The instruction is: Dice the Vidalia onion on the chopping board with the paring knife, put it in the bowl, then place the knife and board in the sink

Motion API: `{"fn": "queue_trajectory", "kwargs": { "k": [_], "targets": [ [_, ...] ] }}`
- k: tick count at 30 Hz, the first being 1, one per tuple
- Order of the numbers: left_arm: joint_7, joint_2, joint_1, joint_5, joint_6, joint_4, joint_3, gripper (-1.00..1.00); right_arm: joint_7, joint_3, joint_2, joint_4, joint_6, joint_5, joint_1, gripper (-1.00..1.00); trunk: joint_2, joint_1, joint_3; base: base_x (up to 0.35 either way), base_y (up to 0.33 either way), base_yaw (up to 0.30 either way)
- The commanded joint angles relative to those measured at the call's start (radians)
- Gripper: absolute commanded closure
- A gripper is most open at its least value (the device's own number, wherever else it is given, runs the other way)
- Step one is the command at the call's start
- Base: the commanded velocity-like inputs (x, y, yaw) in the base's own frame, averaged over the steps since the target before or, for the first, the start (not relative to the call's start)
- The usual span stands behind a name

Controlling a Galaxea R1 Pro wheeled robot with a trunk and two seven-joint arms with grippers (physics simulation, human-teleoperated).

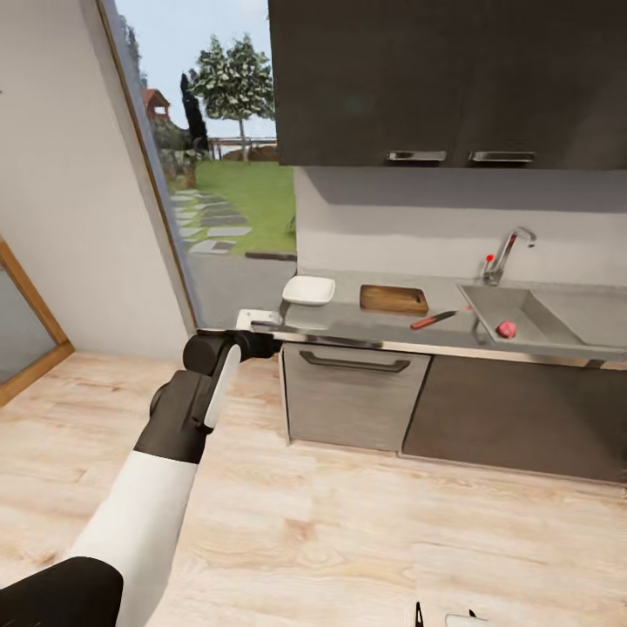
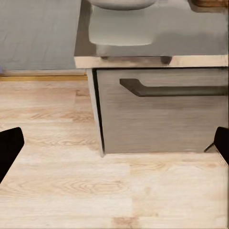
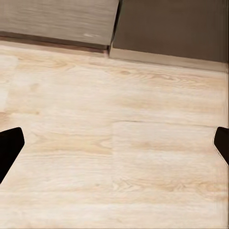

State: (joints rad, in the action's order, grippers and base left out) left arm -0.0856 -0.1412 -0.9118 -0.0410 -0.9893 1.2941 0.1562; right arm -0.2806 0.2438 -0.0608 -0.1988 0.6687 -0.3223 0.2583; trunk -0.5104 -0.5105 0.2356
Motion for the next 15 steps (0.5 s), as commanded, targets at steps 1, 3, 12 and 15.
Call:
{"fn": "queue_trajectory", "kwargs": {
  "k": [1,3,12,15],
  "targets": [
    [-0.008,0.000,-0.001,-0.005,-0.005,0.000,0.001,-1.00,-0.006,0.005,-0.001,0.001,0.002,-0.011,0.001,-1.00,-0.002,-0.001,0.001,0.221,-0.265,-0.144],
    [-0.008,0.000,-0.001,-0.005,-0.005,-0.001,0.001,-1.00,-0.006,0.005,-0.001,0.001,0.002,-0.011,0.001,-1.00,-0.002,-0.001,-0.002,0.222,-0.264,-0.143],
    [-0.008,0.000,-0.001,-0.005,-0.003,-0.012,0.002,-1.00,-0.006,0.005,-0.001,0.001,0.002,-0.011,0.001,-1.00,-0.002,-0.001,-0.009,0.225,-0.263,-0.099],
    [-0.008,0.000,-0.001,-0.005,-0.001,-0.026,0.002,-1.00,-0.006,0.004,-0.001,0.001,0.001,-0.011,0.001,-1.00,-0.002,-0.001,-0.009,0.225,-0.263,-0.009]
  ]
}}
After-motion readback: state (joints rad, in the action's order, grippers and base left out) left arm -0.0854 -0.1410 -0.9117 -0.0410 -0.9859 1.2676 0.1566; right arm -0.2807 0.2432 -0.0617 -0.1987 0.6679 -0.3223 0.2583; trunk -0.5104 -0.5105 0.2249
